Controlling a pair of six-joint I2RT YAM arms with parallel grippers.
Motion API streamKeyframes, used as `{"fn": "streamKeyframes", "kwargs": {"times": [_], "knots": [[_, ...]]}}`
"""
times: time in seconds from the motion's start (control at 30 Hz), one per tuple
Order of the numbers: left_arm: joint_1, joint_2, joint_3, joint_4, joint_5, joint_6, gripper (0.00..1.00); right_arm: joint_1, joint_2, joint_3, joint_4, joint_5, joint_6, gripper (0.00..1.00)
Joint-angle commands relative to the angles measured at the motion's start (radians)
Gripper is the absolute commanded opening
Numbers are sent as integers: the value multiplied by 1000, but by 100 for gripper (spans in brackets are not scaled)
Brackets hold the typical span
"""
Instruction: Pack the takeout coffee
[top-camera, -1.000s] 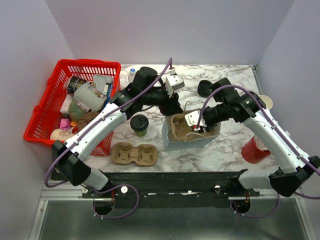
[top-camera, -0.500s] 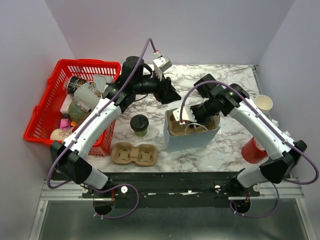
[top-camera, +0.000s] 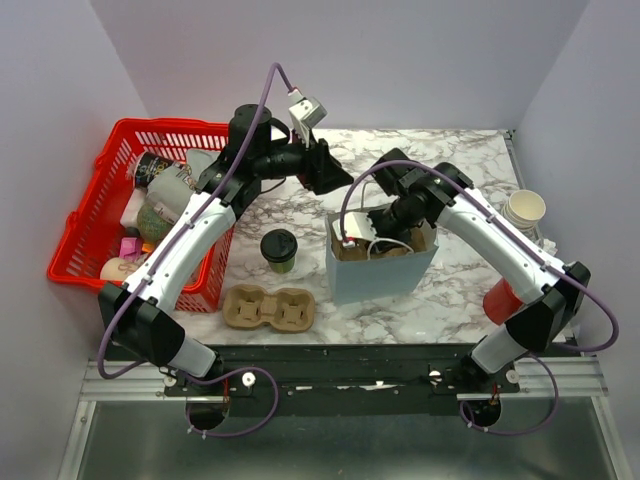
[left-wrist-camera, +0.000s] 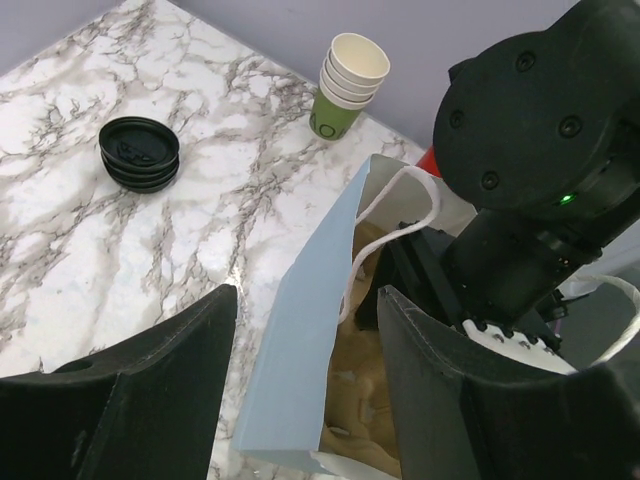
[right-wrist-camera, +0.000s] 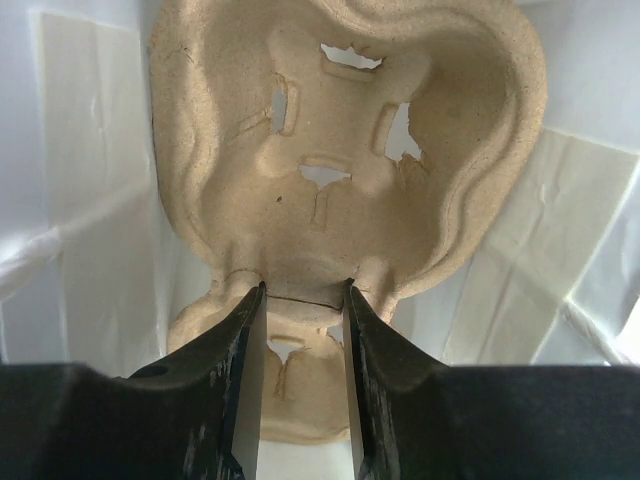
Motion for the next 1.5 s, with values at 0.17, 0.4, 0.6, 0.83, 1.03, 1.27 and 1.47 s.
{"fn": "streamKeyframes", "kwargs": {"times": [0.17, 0.4, 0.6, 0.83, 1.03, 1.27, 1.47], "knots": [[26, 20, 23, 34, 47, -24, 67, 12, 61, 60, -191, 24, -40, 1], [29, 23, 3, 54, 47, -35, 67, 20, 15, -13, -212, 70, -102, 1], [32, 26, 5, 52, 54, -35, 67, 27, 1, -62, -213, 63, -126, 0], [31, 22, -24, 69, 56, -49, 67, 27, 32, -128, -212, 76, -152, 1], [31, 16, -33, 63, 51, -51, 67, 27, 58, -161, -212, 60, -161, 3], [31, 6, -41, 55, 36, -41, 67, 27, 76, -145, -148, 73, -103, 25], [31, 2, -35, 37, 35, -24, 68, 27, 47, -139, -123, 78, -69, 48]]}}
